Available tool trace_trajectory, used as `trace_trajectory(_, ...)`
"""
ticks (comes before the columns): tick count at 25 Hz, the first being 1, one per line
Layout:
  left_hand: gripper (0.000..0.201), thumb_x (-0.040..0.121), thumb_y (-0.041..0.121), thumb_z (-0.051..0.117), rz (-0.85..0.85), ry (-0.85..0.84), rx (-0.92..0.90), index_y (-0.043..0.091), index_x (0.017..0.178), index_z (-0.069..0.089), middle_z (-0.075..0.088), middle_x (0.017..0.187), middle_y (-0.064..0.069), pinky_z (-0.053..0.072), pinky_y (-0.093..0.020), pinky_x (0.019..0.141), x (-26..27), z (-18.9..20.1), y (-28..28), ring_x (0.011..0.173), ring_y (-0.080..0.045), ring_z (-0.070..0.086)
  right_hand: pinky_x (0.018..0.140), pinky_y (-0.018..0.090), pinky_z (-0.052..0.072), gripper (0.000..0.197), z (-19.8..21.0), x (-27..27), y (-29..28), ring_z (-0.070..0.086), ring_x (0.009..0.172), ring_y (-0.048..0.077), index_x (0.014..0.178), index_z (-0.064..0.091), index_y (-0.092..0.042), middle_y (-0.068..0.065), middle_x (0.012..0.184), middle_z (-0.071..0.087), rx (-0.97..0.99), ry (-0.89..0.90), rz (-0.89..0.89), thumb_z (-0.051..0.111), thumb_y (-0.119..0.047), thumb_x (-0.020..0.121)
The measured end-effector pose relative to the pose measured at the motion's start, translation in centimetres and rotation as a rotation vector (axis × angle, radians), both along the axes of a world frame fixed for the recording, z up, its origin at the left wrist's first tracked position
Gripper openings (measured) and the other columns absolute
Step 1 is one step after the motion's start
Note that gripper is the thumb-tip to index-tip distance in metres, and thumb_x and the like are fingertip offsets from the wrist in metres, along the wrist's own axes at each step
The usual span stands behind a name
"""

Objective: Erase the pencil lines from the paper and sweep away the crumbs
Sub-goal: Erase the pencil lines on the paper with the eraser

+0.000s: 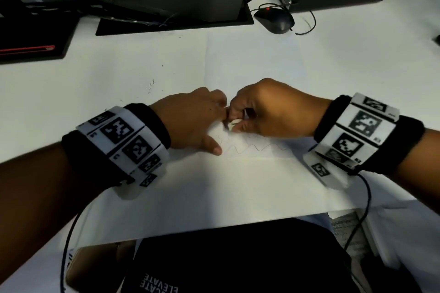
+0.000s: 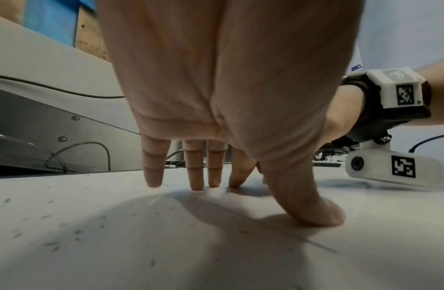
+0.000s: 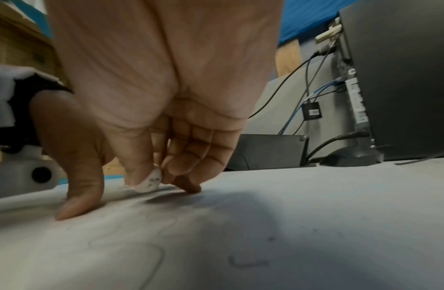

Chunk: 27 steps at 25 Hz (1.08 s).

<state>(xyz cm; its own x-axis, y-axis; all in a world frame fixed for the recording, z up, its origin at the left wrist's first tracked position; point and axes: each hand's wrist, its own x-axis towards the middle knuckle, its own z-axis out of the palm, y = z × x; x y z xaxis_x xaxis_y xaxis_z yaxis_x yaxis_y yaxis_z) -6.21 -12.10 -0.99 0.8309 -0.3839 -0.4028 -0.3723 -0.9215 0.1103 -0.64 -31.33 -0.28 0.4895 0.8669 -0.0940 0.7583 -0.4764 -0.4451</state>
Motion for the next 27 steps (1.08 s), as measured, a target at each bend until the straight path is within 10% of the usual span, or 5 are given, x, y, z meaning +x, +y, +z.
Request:
trace_trajectory(9, 0.116, 0.048, 0.098, 0.032, 0.076, 0.136, 0.049, 0.051, 0.152, 0.009, -0.015, 0.165, 0.013, 0.013, -0.054, 0.121, 0.3, -1.3, 1.0, 0.151, -0.012, -0.013, 0.066, 0.032, 0.049, 0.016, -0.6, -1.6, 2.2, 0.059, 0.072, 0.017, 0.088, 0.071, -0.018, -0.002, 0.083, 0.068, -0.084, -0.157, 0.141, 0.059, -0.028, 0.084)
trace_trajectory(27, 0.117, 0.065, 0.089, 0.05, 0.125, 0.154, 0.09, 0.045, 0.154, -0.01, -0.024, 0.162, 0.011, 0.008, -0.054, 0.12, -0.1, -1.1, 0.6, 0.151, -0.012, -0.017, 0.068, 0.026, 0.047, 0.014, 0.1, -0.6, 1.4, 0.06, 0.07, 0.01, 0.091, 0.073, -0.018, -0.002, 0.082, 0.07, -0.15, 0.015, 0.198, 0.064, -0.025, 0.084)
